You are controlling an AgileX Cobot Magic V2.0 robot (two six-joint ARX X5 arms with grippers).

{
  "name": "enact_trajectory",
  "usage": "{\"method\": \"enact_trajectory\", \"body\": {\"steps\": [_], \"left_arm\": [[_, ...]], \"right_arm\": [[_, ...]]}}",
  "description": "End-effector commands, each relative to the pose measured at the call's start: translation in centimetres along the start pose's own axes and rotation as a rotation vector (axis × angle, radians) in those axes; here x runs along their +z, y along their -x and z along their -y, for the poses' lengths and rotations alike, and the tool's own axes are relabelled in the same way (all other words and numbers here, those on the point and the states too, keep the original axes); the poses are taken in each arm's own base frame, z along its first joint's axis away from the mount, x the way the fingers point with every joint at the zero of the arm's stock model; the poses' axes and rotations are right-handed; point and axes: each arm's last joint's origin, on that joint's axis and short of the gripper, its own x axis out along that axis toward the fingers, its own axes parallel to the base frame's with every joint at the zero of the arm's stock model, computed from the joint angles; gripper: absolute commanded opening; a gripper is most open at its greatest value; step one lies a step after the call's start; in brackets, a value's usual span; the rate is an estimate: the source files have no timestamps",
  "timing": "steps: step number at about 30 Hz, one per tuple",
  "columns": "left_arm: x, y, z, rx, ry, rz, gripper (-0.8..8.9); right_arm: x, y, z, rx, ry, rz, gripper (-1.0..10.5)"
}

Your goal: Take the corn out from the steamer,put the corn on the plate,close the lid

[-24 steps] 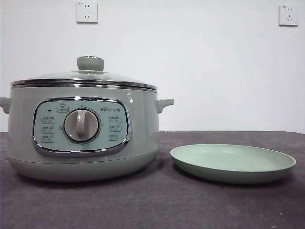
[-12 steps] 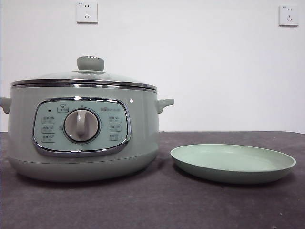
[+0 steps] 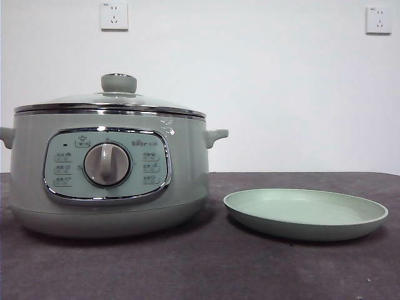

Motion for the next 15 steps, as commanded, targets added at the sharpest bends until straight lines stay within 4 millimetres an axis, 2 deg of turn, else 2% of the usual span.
{"method": "enact_trajectory", "body": {"steps": [1, 5, 9, 12, 13, 15], "left_arm": [[1.4, -0.6, 0.2, -0.035, -0.054, -0.048, -0.05], [3.1, -1.8, 0.6, -0.114, -0.077, -0.134, -0.04], [4.2, -3.1, 0.9, -0.198, -0.070, -0.220, -0.03], [4.7, -4.1, 1.0, -0.223, -0.059, -0.254, 0.16], [4.8, -4.5, 1.0, -0.224, -0.057, -0.263, 0.82], [4.9, -5.1, 1.0, -0.223, -0.056, -0.272, 2.86]], "right_arm": [[1.7, -0.8, -0.5, 0.074, 0.078, -0.081, 0.0], [3.4, -2.2, -1.1, 0.207, 0.113, -0.219, 0.0], [4.0, -3.6, -1.1, 0.261, 0.117, -0.302, 0.1], [3.9, -4.5, -0.9, 0.260, 0.110, -0.331, 1.6], [3.8, -4.8, -0.9, 0.255, 0.106, -0.342, 2.2], [3.7, -5.1, -0.8, 0.252, 0.102, -0.353, 3.1]]}}
